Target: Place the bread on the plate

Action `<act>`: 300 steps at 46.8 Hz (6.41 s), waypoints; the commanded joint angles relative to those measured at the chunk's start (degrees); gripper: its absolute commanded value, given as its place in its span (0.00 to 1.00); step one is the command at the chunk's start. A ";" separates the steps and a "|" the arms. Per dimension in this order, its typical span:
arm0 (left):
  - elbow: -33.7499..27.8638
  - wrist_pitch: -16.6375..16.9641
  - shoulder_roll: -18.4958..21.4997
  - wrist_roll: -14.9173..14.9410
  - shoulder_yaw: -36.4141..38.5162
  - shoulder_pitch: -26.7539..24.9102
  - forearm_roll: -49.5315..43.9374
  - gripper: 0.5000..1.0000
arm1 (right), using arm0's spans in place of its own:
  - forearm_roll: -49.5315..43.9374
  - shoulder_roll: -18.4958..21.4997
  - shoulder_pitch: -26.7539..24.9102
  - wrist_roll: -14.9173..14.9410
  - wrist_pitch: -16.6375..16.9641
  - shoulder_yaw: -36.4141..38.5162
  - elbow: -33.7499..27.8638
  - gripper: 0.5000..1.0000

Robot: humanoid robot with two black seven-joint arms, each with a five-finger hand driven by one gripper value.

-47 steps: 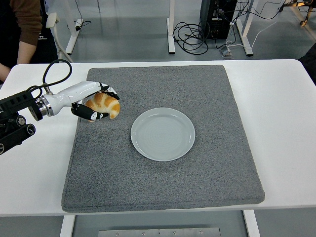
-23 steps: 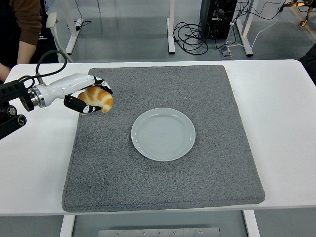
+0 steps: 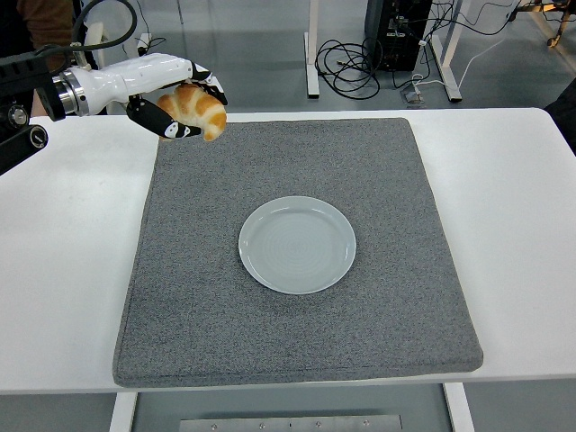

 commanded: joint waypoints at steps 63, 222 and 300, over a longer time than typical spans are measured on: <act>-0.07 12.06 -19.80 1.05 10.39 8.09 2.19 0.00 | 0.04 0.00 0.00 0.00 0.00 0.00 0.00 1.00; 3.18 16.90 -16.20 -0.11 10.75 13.54 -8.88 0.67 | -0.05 0.00 0.00 0.00 0.00 0.00 0.00 1.00; 14.07 -8.67 -13.12 -0.11 -3.75 16.70 -56.08 0.86 | 0.04 0.00 0.00 0.00 0.00 0.00 0.17 1.00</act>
